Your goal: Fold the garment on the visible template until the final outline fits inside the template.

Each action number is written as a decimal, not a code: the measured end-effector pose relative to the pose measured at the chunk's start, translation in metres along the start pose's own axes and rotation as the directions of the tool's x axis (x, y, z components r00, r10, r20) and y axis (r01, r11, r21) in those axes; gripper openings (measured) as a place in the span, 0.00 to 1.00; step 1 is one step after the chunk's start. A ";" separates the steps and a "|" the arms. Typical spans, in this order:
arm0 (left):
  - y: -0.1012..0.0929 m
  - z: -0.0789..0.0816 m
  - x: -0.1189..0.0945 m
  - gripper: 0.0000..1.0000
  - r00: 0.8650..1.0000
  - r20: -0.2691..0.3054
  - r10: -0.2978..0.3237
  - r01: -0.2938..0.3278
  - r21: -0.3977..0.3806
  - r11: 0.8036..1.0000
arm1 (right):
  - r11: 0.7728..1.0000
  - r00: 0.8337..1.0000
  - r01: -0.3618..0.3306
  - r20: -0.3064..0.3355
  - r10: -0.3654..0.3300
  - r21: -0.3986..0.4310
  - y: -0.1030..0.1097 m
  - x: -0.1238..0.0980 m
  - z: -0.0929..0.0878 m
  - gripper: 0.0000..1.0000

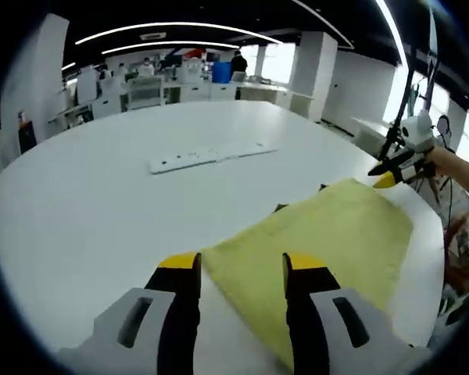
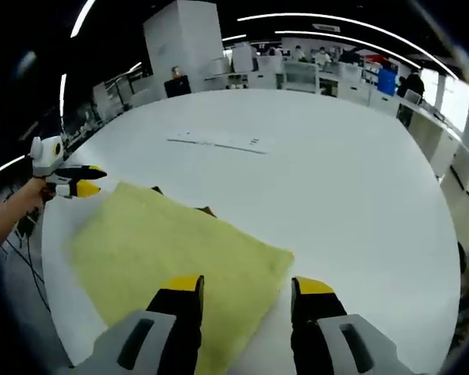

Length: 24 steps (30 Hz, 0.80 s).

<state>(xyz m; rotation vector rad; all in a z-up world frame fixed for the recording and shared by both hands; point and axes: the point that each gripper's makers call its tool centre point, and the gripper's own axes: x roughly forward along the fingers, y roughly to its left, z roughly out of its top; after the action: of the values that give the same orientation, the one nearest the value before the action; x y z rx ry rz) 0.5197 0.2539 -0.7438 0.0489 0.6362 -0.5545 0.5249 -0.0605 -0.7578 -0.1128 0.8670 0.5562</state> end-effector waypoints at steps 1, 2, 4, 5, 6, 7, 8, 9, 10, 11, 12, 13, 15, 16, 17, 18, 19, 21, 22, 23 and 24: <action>-0.002 0.000 -0.003 0.41 1.000 0.002 -0.008 0.008 0.008 1.000 | 1.000 1.000 -0.005 0.001 0.005 0.001 0.002 -0.003 0.000 0.42; -0.005 -0.001 -0.005 0.42 1.000 0.003 -0.014 0.014 0.015 1.000 | 1.000 1.000 -0.014 0.004 0.014 -0.002 0.007 -0.006 -0.001 0.42; -0.009 -0.004 -0.011 0.43 1.000 0.003 -0.027 0.027 0.029 0.999 | 1.000 1.000 -0.027 0.002 0.027 -0.013 0.013 -0.011 -0.003 0.43; -0.011 -0.005 -0.014 0.43 0.999 0.010 -0.040 0.040 0.037 0.999 | 0.999 1.000 -0.030 0.000 0.030 -0.019 0.015 -0.013 -0.005 0.44; -0.012 -0.006 -0.016 0.43 0.999 0.011 -0.045 0.044 0.033 0.998 | 0.999 0.999 -0.032 -0.001 0.032 -0.023 0.017 -0.015 -0.006 0.45; -0.012 -0.009 -0.019 0.43 0.999 0.009 -0.052 0.051 0.026 0.998 | 0.999 0.999 -0.036 -0.006 0.036 -0.033 0.021 -0.019 -0.009 0.45; -0.013 -0.010 -0.021 0.44 0.998 0.010 -0.057 0.057 0.026 0.998 | 0.998 0.999 -0.039 -0.008 0.039 -0.039 0.023 -0.021 -0.010 0.46; -0.014 -0.011 -0.023 0.45 0.998 0.015 -0.066 0.066 0.025 0.998 | 0.998 0.999 -0.043 -0.012 0.043 -0.047 0.026 -0.024 -0.013 0.46; -0.016 -0.012 -0.026 0.46 0.997 0.017 -0.071 0.071 0.023 0.997 | 0.997 0.999 -0.048 -0.017 0.047 -0.054 0.029 -0.026 -0.015 0.46; -0.019 -0.014 -0.029 0.48 0.996 0.019 -0.082 0.081 0.027 0.996 | 0.997 0.999 -0.051 -0.020 0.050 -0.063 0.031 -0.029 -0.018 0.46; -0.021 -0.016 -0.031 0.50 0.996 0.020 -0.086 0.085 0.029 0.996 | 0.996 0.998 -0.052 -0.021 0.051 -0.067 0.032 -0.030 -0.019 0.46; -0.023 -0.018 -0.033 0.51 0.996 0.020 -0.090 0.089 0.031 0.995 | 0.996 0.998 -0.055 -0.024 0.053 -0.074 0.034 -0.032 -0.020 0.46; -0.029 -0.024 -0.038 0.52 0.995 0.015 -0.104 0.103 0.039 0.994 | 0.994 0.998 -0.058 -0.029 0.055 -0.089 0.038 -0.039 -0.026 0.46; -0.031 -0.028 -0.040 0.52 0.994 0.009 -0.110 0.110 0.045 0.993 | 0.994 0.998 -0.058 -0.031 0.056 -0.093 0.039 -0.040 -0.028 0.46; -0.032 -0.029 -0.041 0.53 0.994 0.007 -0.109 0.109 0.047 0.993 | 0.994 0.998 -0.056 -0.034 0.052 -0.098 0.041 -0.043 -0.031 0.45; -0.034 -0.033 -0.044 0.53 0.994 0.001 -0.112 0.112 0.056 0.992 | 0.993 0.998 -0.055 -0.037 0.051 -0.104 0.042 -0.045 -0.033 0.45; -0.037 -0.035 -0.046 0.54 0.993 -0.002 -0.116 0.116 0.059 0.991 | 0.993 0.998 -0.056 -0.040 0.052 -0.106 0.043 -0.047 -0.037 0.45; -0.041 -0.040 -0.051 0.54 0.992 -0.006 -0.123 0.123 0.061 0.991 | 0.992 0.998 -0.057 -0.038 0.053 -0.110 0.046 -0.051 -0.041 0.44; -0.042 -0.042 -0.052 0.54 0.992 -0.008 -0.128 0.128 0.060 0.990 | 0.992 0.998 -0.057 -0.039 0.053 -0.111 0.048 -0.053 -0.042 0.44; -0.043 -0.045 -0.054 0.54 0.991 -0.011 -0.133 0.133 0.057 0.989 | 0.992 0.998 -0.059 -0.040 0.054 -0.116 0.050 -0.056 -0.045 0.44; -0.043 -0.047 -0.056 0.54 0.991 -0.012 -0.133 0.134 0.055 0.989 | 0.991 0.998 -0.059 -0.039 0.054 -0.119 0.052 -0.057 -0.047 0.43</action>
<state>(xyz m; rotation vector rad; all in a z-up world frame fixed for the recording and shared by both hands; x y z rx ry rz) 0.4353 0.2530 -0.7440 0.0618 0.6352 -0.7017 0.4372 -0.0550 -0.7387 -0.2089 0.8730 0.6615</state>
